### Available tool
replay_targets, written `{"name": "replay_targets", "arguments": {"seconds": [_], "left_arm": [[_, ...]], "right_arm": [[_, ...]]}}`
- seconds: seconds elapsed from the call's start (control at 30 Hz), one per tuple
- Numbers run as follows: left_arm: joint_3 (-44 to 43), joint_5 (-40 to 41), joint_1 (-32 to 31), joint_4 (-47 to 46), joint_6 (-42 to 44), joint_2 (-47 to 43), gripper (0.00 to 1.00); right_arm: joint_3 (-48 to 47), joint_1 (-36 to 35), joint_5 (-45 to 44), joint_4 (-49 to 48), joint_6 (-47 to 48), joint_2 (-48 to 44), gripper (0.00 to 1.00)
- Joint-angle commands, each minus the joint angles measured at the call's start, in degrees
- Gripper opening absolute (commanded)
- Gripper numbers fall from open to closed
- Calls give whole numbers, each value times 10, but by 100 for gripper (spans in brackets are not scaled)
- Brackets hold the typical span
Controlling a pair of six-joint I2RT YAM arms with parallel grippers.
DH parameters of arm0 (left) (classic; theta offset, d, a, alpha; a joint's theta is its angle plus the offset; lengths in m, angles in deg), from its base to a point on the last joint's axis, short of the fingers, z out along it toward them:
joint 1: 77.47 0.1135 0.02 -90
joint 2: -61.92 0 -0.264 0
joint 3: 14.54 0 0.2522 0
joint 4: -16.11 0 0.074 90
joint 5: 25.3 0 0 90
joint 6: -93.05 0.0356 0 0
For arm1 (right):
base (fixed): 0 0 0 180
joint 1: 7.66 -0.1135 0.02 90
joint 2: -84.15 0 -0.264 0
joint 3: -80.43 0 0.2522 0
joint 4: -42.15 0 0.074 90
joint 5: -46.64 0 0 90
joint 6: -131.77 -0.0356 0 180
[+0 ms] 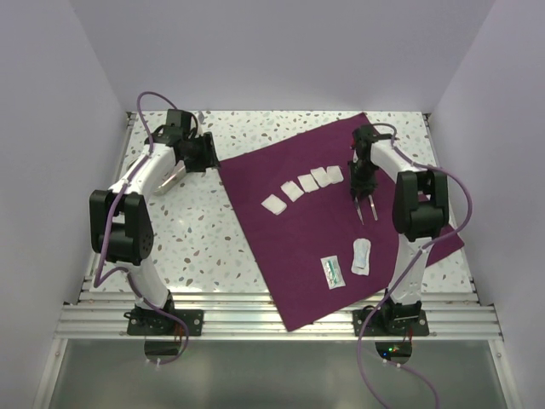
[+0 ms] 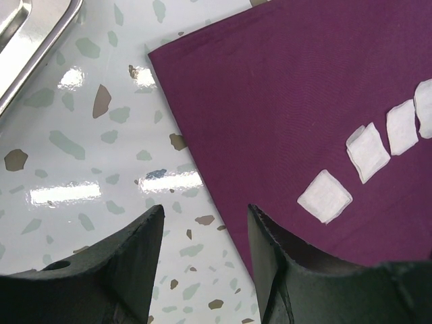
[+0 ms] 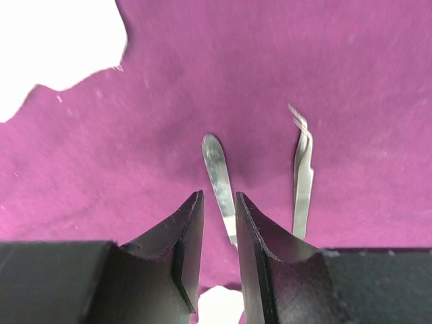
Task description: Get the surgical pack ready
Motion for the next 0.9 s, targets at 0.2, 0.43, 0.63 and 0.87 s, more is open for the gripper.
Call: {"name": "replay_targets", "arguments": {"seconds": [0.2,0.43,0.63,0.87], "left_arm": [[5,-15,-2,-21,-4,-8,56],[6,-17,-2,-21,-3,-6,56],[5,-19,-2,-23,-6,-5,56],[9,-11,-2,-20,-12,-6,56]], "right_arm": [[-46,1,-18,2,-2,38,28],[-52,1,-16,3,2,50,27],[-46,3,-12,-3,6,59,24],[-53,4,-6,-5,7,67,17]]}}
